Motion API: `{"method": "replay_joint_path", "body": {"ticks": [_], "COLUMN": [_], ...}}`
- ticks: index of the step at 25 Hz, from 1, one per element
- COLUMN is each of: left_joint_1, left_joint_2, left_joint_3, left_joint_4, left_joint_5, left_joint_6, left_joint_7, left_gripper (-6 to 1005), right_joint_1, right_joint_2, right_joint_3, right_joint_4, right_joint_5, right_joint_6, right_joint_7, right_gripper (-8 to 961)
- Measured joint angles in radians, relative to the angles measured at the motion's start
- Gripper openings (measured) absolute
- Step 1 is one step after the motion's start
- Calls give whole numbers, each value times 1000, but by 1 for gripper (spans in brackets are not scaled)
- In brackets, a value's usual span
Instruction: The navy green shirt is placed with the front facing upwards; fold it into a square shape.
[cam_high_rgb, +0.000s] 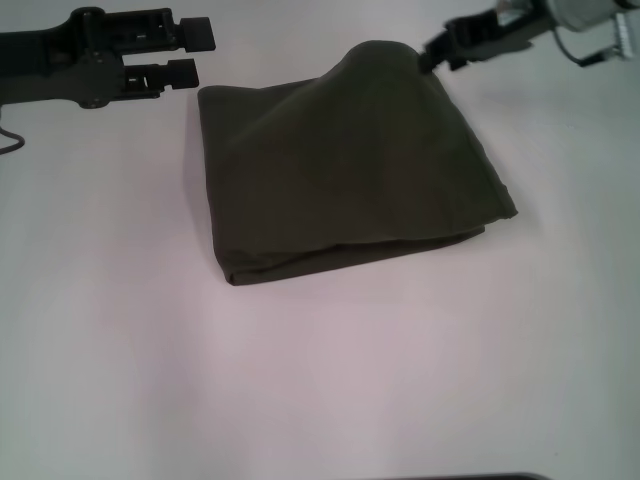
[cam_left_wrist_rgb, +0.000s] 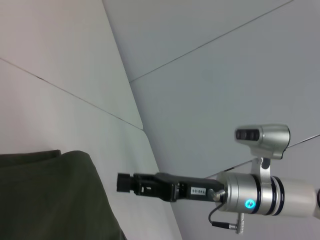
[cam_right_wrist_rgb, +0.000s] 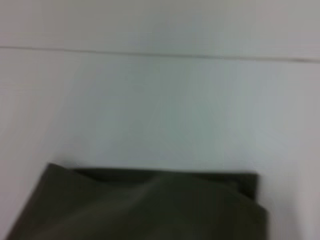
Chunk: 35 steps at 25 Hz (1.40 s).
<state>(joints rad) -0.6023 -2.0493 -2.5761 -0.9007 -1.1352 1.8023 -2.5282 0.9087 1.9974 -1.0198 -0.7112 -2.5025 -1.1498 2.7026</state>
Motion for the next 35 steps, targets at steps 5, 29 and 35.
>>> {"method": "replay_joint_path", "body": {"ticks": [5,29,35], "left_joint_1": [-1,-7,-10], "left_joint_2": [-1,-8,-9], "left_joint_3": [2,5,4], "left_joint_4": [0,2,2], "left_joint_5": [0,0,0], "left_joint_6": [0,-3,-5], "left_joint_7": [0,3,3], "left_gripper": [703,703,704], "right_joint_1": [-59,-49,-61], "right_joint_2": [-19,20,16], "right_joint_3": [66,150,146], "right_joint_4": [14,222,250], "right_joint_5": [4,132,134], "right_joint_6": [-5,219,228], "right_joint_7": [25,12,16], "right_gripper": [441,444,444]}}
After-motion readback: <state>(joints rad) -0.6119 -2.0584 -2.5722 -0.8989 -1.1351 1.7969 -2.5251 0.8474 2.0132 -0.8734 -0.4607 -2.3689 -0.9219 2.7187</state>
